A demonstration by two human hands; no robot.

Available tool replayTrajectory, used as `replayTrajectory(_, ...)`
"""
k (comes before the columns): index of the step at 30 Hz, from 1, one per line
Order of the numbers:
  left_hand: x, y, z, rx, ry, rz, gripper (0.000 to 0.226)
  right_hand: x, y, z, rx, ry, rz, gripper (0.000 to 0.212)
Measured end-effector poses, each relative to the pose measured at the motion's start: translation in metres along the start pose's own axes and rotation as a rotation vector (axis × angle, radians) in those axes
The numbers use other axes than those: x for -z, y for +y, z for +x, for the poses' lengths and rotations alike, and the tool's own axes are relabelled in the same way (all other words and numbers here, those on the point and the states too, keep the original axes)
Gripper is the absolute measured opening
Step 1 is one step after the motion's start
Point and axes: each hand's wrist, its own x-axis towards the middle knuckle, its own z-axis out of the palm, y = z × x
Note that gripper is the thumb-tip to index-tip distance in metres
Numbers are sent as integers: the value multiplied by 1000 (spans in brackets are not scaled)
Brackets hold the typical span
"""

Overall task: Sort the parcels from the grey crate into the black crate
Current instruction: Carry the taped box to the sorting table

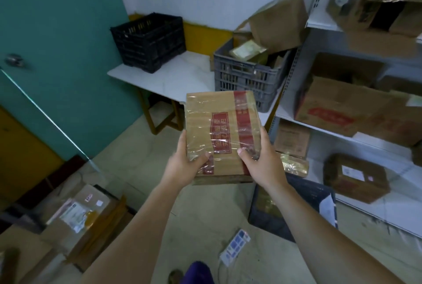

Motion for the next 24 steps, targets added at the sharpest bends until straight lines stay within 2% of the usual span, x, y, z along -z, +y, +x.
replayTrajectory(5, 24, -11, 54, 28, 20, -17, 107, -37, -13, 55, 1, -37, -33, 102)
replayTrajectory(12, 89, -31, 142, -3, 90, -22, 99, -109, -65, 147, 53, -71, 2, 102)
replayTrajectory(17, 137, -50, 189, 29, 125, -10, 100, -162, -99, 191, 67, -103, -51, 104)
replayTrajectory(24, 172, -59, 255, 90, 152, -9, 101, -210, -122, 259, 71, -135, -29, 104)
